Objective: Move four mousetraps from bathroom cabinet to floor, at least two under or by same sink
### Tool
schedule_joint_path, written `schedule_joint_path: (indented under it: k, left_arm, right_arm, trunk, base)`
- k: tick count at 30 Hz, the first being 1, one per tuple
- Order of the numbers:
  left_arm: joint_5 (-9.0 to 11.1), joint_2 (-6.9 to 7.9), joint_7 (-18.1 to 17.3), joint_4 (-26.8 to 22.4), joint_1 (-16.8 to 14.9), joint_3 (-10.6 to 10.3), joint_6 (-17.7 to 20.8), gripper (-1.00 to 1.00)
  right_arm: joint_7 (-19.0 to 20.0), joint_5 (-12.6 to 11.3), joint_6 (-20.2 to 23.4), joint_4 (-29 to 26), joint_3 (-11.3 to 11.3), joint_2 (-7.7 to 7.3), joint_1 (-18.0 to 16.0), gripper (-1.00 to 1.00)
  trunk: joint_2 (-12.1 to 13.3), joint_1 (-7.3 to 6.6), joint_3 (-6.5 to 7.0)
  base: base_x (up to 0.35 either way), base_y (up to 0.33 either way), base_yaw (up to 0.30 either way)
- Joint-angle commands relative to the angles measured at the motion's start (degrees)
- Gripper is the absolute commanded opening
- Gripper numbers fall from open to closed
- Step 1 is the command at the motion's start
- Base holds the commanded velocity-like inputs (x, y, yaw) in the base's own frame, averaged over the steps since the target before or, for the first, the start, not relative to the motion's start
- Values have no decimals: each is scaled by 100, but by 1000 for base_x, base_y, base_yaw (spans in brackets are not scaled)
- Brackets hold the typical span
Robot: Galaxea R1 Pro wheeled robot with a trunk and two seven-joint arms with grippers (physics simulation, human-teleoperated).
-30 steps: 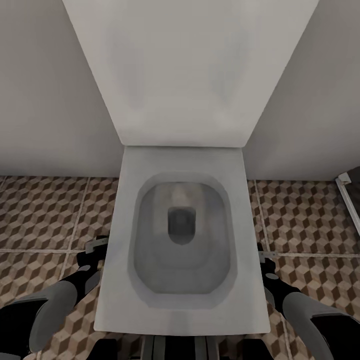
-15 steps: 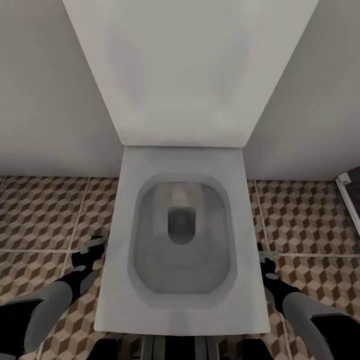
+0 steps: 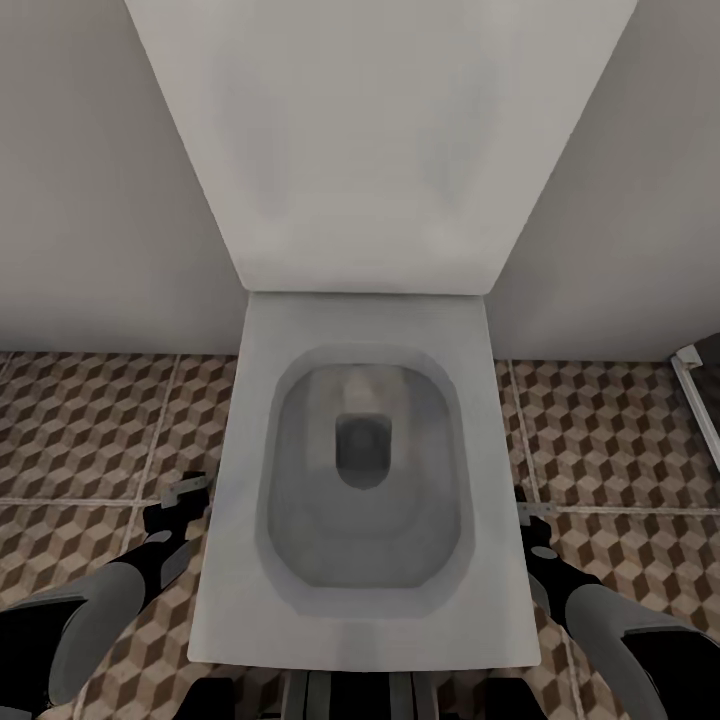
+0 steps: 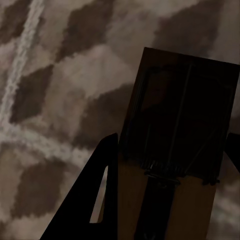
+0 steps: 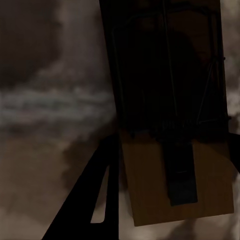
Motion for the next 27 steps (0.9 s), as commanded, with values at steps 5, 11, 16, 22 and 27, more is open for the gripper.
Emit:
schedule_joint_path:
  k: [5, 11, 16, 22, 27]
  left_arm:
    - [23, -1, -18, 6, -4, 35, -16, -100]
    - [21, -1, -18, 6, -4, 35, -14, -100]
    - [20, -1, -18, 6, -4, 35, -14, -100]
    - [17, -2, -18, 6, -4, 35, -14, -100]
    - [15, -2, -18, 6, -4, 35, -20, -100]
  right_arm:
    - [-30, -94, 309, 12, -44, -5, -6, -100]
    - [-30, -96, 309, 12, -44, -5, -3, -100]
    - [-30, -98, 309, 12, -44, -7, -4, -100]
    - [-30, -101, 309, 12, -44, -12, -5, -100]
    - [-30, -100, 309, 12, -46, -13, -2, -100]
  trunk:
    - [0, 5, -4]
    - [0, 5, -4]
    - [0, 5, -4]
    - [0, 5, -4]
    - [0, 5, -4]
  base:
    - [0, 0, 0]
    - [0, 0, 0]
    - [0, 0, 0]
    - [0, 0, 0]
    - [0, 0, 0]
